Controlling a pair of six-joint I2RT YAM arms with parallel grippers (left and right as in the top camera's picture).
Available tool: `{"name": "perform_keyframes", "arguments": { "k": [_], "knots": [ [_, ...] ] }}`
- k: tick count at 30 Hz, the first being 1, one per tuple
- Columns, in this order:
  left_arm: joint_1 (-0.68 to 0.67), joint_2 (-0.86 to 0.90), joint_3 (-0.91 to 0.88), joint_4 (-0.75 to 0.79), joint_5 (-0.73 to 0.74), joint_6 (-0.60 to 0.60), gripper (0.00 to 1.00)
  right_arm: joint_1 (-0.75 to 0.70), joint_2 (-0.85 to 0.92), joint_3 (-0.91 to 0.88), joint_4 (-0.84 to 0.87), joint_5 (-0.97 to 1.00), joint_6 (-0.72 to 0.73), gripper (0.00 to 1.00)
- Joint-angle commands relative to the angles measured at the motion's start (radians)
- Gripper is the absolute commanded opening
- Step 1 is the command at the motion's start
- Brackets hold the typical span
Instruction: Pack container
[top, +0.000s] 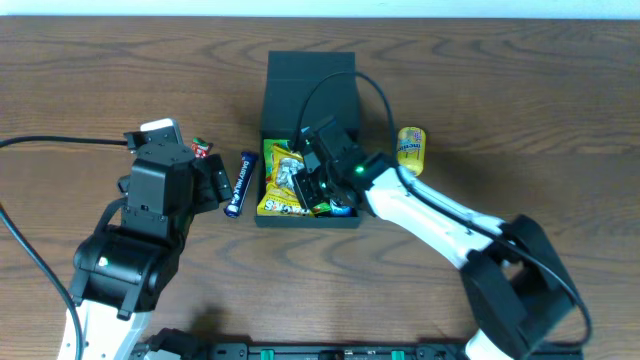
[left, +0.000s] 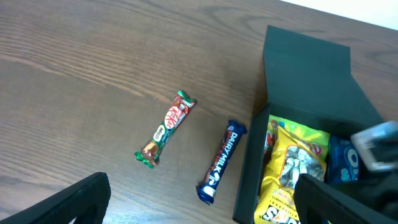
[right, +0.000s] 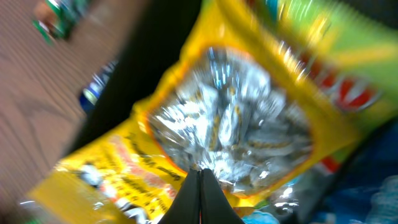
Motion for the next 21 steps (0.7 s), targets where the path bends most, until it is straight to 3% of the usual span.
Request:
{"name": "perform_keyframes", "arguments": {
  "k": [1,14,21],
  "knots": [
    [0.004,0.01,-0.002,-0.003,0.004,-0.008,0.95,-0.012,-0.061,-0.002,0.032,0.027,-0.06,0.01],
    [0.004,0.01,-0.002,-0.003,0.034,-0.007,0.95,-0.008,0.136,-0.003,0.203,0.035,-0.06,0.01],
    [0.004,0.01,-0.002,-0.003,0.049,-0.007,0.95,-0.008,0.146,-0.003,0.299,-0.016,-0.121,0.01]
  ]
}}
